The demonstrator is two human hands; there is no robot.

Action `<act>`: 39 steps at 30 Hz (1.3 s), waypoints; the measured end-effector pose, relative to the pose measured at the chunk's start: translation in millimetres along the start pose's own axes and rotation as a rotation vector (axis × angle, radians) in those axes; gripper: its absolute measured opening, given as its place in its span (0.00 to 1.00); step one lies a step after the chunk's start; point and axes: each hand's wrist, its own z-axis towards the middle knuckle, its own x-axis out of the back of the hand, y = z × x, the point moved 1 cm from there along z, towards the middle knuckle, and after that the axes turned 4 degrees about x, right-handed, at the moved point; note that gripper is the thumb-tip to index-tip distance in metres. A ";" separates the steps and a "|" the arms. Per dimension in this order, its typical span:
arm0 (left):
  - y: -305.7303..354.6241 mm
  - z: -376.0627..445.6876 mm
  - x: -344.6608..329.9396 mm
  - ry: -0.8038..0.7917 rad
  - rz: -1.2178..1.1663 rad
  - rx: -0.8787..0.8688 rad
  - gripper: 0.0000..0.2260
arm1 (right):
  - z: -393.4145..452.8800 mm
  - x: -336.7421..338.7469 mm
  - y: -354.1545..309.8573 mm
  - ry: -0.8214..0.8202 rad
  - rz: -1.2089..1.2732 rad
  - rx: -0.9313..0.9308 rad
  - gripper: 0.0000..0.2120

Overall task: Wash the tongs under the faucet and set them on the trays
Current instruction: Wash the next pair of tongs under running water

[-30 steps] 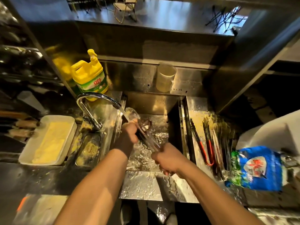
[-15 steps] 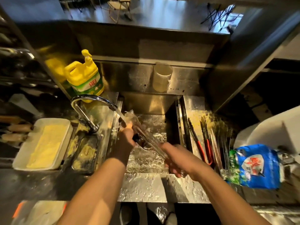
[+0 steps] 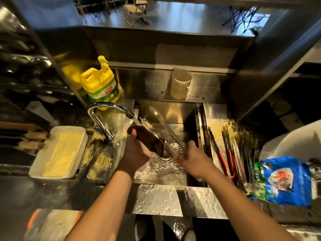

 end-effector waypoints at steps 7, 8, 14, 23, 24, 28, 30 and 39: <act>2.9 31.2 -6.2 0.339 0.217 0.082 0.12 | -6.6 -16.3 -13.4 -0.140 0.341 0.027 0.19; 4.1 36.3 -7.0 0.369 0.262 0.097 0.12 | -7.5 -20.4 -16.2 -0.144 0.361 0.013 0.21; -6.6 52.8 -7.4 0.389 0.459 0.180 0.09 | 2.4 -25.3 -26.9 -0.102 0.311 -0.037 0.07; -4.5 63.3 -2.9 0.395 0.413 0.255 0.12 | 1.9 -30.0 -33.2 -0.116 0.266 -0.033 0.06; -1.5 64.2 -1.6 0.403 0.405 0.235 0.12 | -0.6 -29.8 -33.4 -0.136 0.235 -0.027 0.06; -1.5 67.2 3.4 0.529 0.422 0.160 0.14 | -0.9 -23.3 -30.3 -0.132 0.219 -0.069 0.03; 1.6 65.7 3.9 0.487 0.450 0.219 0.11 | -3.3 -26.9 -33.7 -0.163 0.243 -0.061 0.04; -6.8 65.5 5.5 0.412 0.499 0.237 0.09 | -8.4 -37.1 -28.1 -0.143 0.273 -0.060 0.04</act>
